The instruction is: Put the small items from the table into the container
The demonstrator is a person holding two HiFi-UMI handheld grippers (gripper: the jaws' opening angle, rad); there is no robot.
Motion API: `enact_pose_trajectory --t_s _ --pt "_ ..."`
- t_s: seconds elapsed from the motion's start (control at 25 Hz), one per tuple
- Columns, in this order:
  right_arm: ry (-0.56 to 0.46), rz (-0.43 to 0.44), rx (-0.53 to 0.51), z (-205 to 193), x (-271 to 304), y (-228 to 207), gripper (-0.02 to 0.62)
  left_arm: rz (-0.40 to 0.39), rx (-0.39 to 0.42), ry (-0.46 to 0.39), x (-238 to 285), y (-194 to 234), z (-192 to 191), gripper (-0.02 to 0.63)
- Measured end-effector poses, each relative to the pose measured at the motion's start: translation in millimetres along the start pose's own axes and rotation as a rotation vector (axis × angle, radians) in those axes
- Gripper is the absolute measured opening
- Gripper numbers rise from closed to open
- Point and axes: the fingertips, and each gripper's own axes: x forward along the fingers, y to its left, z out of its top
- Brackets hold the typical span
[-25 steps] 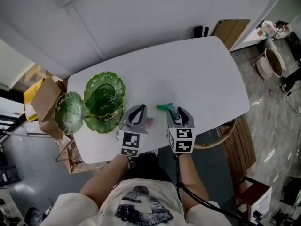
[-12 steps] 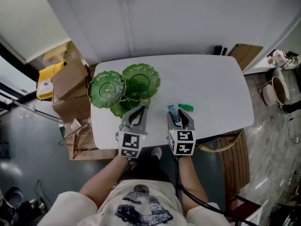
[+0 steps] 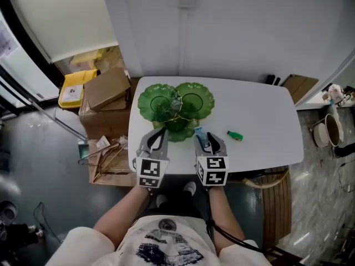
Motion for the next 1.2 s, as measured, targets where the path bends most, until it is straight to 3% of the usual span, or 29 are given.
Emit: enact_pose_trajectory --t_s 0.6,1.2 --pt "-0.055 0.087 -0.072 55 18 81 0.173 0.111 -0.027 -0.020 -45 78 2 -0.011" --pt "-0.061 0.156 -0.149 91 63 90 0.173 0.161 -0.056 -0.011 -22 110 3 -0.011"
